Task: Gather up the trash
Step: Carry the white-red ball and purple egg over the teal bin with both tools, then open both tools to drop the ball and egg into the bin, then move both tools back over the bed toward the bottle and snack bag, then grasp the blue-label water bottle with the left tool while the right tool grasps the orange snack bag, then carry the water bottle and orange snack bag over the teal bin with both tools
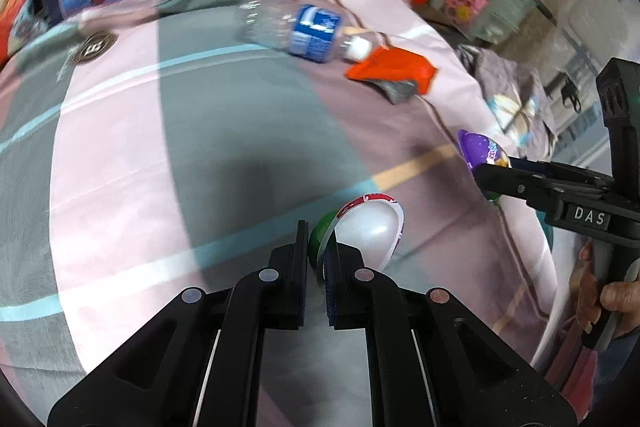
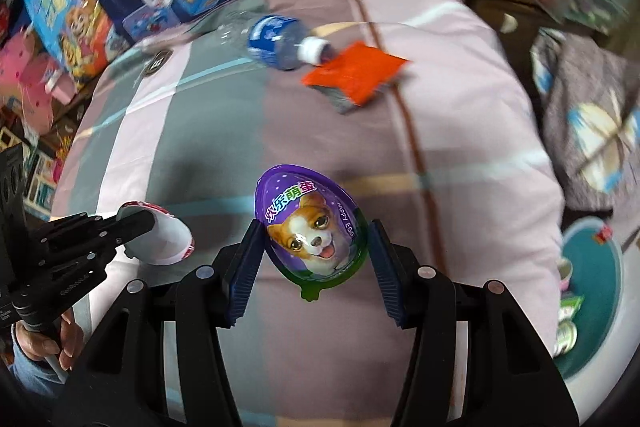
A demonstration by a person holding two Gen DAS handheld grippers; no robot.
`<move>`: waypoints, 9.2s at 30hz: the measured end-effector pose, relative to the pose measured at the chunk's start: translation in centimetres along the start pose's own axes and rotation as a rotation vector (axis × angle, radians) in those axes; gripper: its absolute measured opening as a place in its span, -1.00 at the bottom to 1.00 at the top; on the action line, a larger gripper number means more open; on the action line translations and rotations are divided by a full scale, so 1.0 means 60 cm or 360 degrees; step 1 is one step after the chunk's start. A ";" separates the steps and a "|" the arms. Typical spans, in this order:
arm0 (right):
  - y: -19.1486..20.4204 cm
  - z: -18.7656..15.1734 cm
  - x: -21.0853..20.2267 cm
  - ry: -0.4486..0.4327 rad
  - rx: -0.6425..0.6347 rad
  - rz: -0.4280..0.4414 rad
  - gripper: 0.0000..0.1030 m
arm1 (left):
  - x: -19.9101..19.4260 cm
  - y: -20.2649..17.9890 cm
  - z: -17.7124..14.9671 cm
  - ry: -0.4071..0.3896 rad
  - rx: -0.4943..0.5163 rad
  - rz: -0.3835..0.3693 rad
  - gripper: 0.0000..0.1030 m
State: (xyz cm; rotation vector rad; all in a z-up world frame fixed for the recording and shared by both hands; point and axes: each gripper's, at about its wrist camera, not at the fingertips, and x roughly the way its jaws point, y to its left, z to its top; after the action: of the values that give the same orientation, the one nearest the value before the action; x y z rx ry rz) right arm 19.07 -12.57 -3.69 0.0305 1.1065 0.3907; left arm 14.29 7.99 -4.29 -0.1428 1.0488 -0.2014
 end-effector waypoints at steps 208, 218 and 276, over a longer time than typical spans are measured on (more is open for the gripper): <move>-0.101 0.275 0.145 0.0123 0.0052 -0.0102 -0.63 | 0.184 -0.007 0.279 0.0048 -0.0377 0.0279 0.62; -0.153 0.142 -0.002 -0.0029 0.0219 0.0029 -0.63 | 0.097 -0.124 0.185 0.0058 -0.0077 0.0037 0.62; -0.607 -0.276 -0.150 -0.0105 0.1080 -0.0123 -0.62 | 0.304 -0.663 0.021 0.0590 0.0848 -0.0301 0.78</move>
State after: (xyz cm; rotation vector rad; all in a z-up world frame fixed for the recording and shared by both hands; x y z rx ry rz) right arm 11.71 -52.20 -11.33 0.5931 1.1280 -0.0690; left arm 20.33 -34.92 -10.60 0.2897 1.3134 -0.6897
